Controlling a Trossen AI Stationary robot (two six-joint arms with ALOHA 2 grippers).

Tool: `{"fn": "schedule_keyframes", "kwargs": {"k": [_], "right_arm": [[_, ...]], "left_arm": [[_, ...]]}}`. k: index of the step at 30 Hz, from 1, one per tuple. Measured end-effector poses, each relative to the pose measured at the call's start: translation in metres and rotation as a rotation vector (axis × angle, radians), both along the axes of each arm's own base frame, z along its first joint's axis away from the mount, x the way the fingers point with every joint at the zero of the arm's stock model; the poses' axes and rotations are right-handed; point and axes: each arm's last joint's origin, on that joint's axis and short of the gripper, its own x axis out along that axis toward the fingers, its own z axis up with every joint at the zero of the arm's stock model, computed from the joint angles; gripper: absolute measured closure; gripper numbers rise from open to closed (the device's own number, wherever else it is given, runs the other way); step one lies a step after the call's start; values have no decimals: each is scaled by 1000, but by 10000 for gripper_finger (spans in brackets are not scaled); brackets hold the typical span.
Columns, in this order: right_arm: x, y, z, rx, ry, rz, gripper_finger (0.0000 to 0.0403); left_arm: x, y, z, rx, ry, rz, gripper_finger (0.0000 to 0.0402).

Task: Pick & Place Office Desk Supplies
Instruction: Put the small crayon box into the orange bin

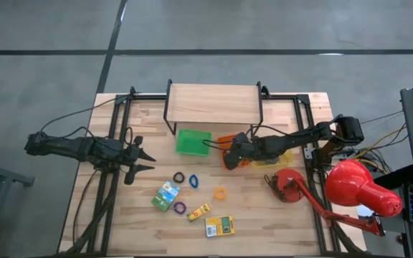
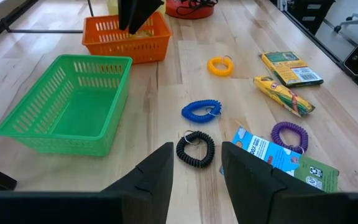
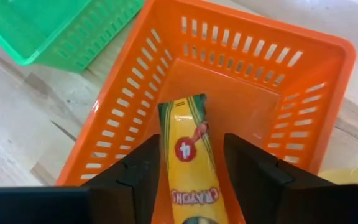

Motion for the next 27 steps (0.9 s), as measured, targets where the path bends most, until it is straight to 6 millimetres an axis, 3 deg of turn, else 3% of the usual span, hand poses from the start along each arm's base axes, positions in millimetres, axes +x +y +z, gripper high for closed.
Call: {"fn": "schedule_keyframes", "kwargs": {"k": [14, 27], "right_arm": [[0, 2, 5, -10, -5, 75, 230], [-14, 44, 69, -197, -226, 446, 252]], "left_arm": [[0, 0, 0, 0, 0, 0, 259], [0, 0, 0, 0, 0, 0, 259]]}}
